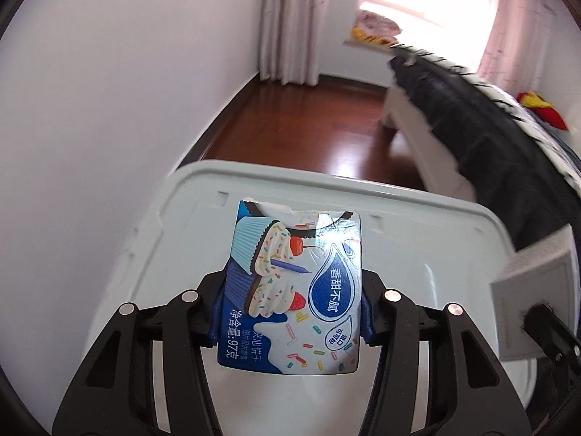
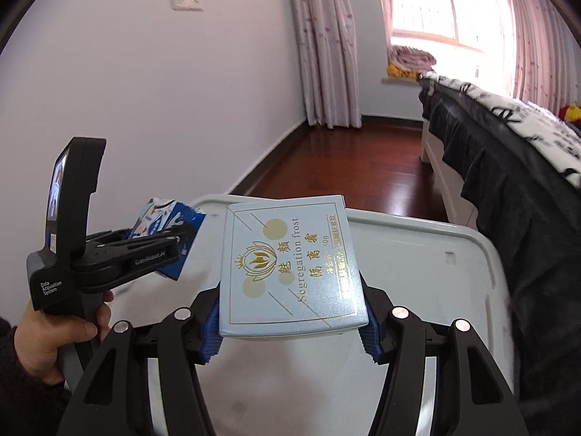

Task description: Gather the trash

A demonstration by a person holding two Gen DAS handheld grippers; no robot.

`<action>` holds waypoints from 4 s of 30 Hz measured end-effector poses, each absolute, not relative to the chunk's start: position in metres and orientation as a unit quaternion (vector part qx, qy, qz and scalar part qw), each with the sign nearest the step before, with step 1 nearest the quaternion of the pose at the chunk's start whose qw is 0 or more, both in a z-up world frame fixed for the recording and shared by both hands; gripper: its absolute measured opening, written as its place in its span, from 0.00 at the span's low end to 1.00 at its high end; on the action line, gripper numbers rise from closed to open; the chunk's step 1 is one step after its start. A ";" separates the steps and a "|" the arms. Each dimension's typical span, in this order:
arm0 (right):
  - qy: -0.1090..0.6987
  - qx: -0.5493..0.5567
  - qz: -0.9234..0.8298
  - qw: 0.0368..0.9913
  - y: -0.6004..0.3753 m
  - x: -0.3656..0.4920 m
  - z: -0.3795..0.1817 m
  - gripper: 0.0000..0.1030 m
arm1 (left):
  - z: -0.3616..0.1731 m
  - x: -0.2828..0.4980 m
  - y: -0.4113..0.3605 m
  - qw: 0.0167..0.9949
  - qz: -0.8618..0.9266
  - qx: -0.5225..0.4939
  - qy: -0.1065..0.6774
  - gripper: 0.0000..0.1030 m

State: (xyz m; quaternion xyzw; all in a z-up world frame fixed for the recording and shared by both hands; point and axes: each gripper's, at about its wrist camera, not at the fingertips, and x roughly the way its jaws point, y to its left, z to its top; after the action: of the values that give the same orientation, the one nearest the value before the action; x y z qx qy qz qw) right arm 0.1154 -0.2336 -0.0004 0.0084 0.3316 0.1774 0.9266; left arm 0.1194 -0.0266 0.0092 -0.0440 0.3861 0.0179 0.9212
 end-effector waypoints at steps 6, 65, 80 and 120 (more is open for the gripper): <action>0.318 0.014 0.207 0.925 -0.231 -0.004 0.020 0.57 | 0.032 0.011 -0.022 0.929 -0.033 -0.007 0.367 0.50; 0.439 0.062 0.245 0.862 -0.204 -0.159 -0.094 0.75 | -0.102 -0.184 -0.025 0.857 -0.069 0.070 0.505 0.81; 0.437 0.063 0.245 0.863 -0.205 -0.159 -0.092 0.76 | -0.102 -0.184 -0.024 0.857 -0.069 0.069 0.505 0.81; 0.433 0.065 0.244 0.865 -0.206 -0.159 -0.091 0.76 | -0.103 -0.184 -0.024 0.858 -0.066 0.068 0.505 0.81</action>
State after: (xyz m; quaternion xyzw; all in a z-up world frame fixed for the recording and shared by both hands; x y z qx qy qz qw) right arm -0.1588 -0.2060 -0.0906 0.0648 0.4335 0.2437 0.8652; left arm -0.1843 -0.0242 -0.1026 0.0684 0.5051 -0.0657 0.8579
